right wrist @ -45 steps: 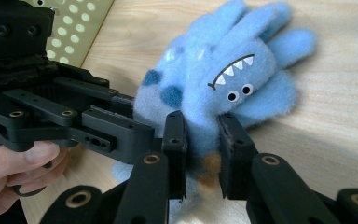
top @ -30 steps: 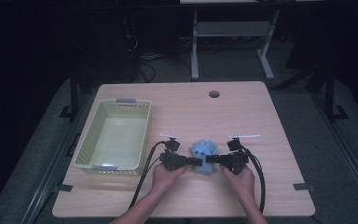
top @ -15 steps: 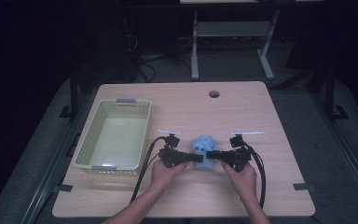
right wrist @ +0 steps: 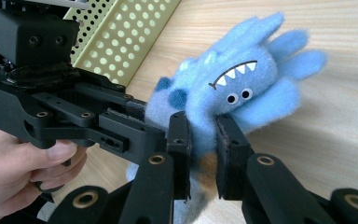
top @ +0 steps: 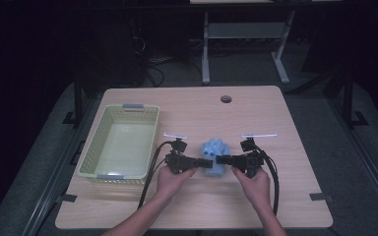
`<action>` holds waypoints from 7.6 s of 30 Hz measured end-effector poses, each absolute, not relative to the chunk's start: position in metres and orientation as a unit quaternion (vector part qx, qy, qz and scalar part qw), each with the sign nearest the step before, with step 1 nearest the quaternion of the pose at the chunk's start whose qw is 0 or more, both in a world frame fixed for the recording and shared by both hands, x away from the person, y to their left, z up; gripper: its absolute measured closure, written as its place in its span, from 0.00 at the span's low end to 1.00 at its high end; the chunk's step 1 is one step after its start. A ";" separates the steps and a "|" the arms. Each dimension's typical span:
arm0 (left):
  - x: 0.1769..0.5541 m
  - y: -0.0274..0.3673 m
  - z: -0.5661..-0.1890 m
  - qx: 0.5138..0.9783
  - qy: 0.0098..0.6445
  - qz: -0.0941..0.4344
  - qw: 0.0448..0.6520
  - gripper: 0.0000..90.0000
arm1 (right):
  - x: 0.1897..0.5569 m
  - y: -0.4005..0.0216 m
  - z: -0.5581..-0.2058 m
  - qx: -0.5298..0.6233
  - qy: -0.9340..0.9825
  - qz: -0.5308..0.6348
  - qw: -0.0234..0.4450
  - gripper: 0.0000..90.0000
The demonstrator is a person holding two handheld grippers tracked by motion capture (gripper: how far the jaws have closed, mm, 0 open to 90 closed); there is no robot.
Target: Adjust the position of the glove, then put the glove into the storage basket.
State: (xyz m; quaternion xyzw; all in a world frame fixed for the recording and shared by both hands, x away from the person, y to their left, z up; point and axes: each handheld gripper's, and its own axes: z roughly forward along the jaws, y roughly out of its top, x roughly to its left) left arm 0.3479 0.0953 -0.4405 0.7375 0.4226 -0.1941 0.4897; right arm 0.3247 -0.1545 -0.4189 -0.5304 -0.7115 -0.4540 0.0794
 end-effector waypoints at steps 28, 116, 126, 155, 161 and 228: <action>0.347 0.131 -0.402 0.733 0.417 -0.172 0.509 0.78 | 0.334 -0.124 -0.379 -0.493 -0.730 -0.468 0.074 0.87; 0.353 0.277 -0.355 0.706 0.452 -0.110 0.534 0.79 | 0.384 0.018 -0.336 -0.407 -0.769 -0.478 0.122 0.87; 0.353 0.291 -0.356 0.703 0.461 -0.106 0.531 0.80 | 0.388 0.032 -0.338 -0.401 -0.770 -0.481 0.126 0.87; 0.354 0.322 -0.359 0.693 0.488 -0.108 0.520 0.80 | 0.398 0.062 -0.349 -0.395 -0.764 -0.485 0.154 0.87; 0.354 0.328 -0.359 0.693 0.493 -0.106 0.515 0.80 | 0.400 0.069 -0.351 -0.394 -0.765 -0.484 0.158 0.87; 0.380 0.329 -0.410 0.783 0.562 -0.047 0.260 0.72 | 0.409 0.114 -0.397 -0.415 -0.813 -0.389 0.128 0.81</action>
